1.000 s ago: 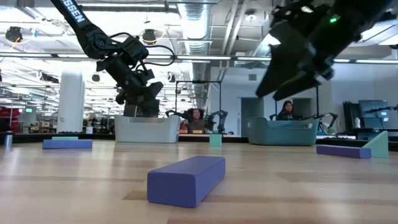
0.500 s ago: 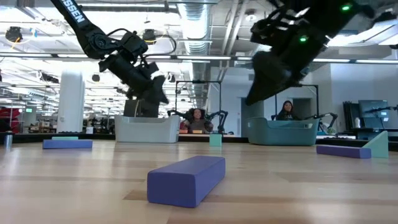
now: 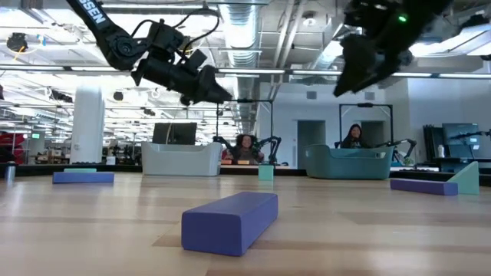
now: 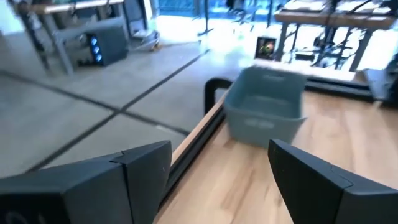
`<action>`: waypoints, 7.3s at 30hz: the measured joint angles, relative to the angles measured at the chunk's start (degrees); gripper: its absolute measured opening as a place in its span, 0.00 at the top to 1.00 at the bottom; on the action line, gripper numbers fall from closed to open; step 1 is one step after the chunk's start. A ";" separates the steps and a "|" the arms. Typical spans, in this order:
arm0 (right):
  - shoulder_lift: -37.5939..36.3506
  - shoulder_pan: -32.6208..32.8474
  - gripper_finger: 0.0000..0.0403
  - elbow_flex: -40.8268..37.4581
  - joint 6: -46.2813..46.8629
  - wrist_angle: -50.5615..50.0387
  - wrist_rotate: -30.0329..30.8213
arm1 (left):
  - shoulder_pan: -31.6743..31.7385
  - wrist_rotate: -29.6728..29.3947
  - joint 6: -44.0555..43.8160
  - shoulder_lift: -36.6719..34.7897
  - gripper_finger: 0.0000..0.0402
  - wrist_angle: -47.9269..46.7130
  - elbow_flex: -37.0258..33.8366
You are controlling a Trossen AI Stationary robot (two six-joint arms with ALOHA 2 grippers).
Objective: Sort & place blocks by color
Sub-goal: Put the violet block into the blue bin
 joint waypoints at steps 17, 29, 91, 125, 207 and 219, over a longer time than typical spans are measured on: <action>-8.56 2.25 0.30 -26.74 -16.66 56.83 -8.66 | -15.11 -5.95 -4.31 -0.02 0.42 12.87 0.00; -4.46 -0.03 0.71 -25.79 -16.89 70.79 -14.99 | -23.76 -14.16 3.31 -0.02 0.43 14.96 -0.04; 3.20 -18.09 0.94 -25.72 -27.79 74.64 -31.53 | -27.14 -32.00 -8.33 -0.02 0.43 5.83 -15.80; 3.94 -26.44 0.89 -23.37 -25.10 70.73 -37.27 | -26.94 -35.54 -10.45 -0.02 0.43 3.96 -16.35; 1.30 5.46 0.45 -7.58 22.61 -7.44 -38.84 | -29.52 -18.13 -6.25 0.00 0.43 6.27 -16.35; 1.30 14.37 0.45 -7.57 36.55 -7.22 -38.85 | -30.09 -18.09 -6.16 0.00 0.43 8.87 -16.35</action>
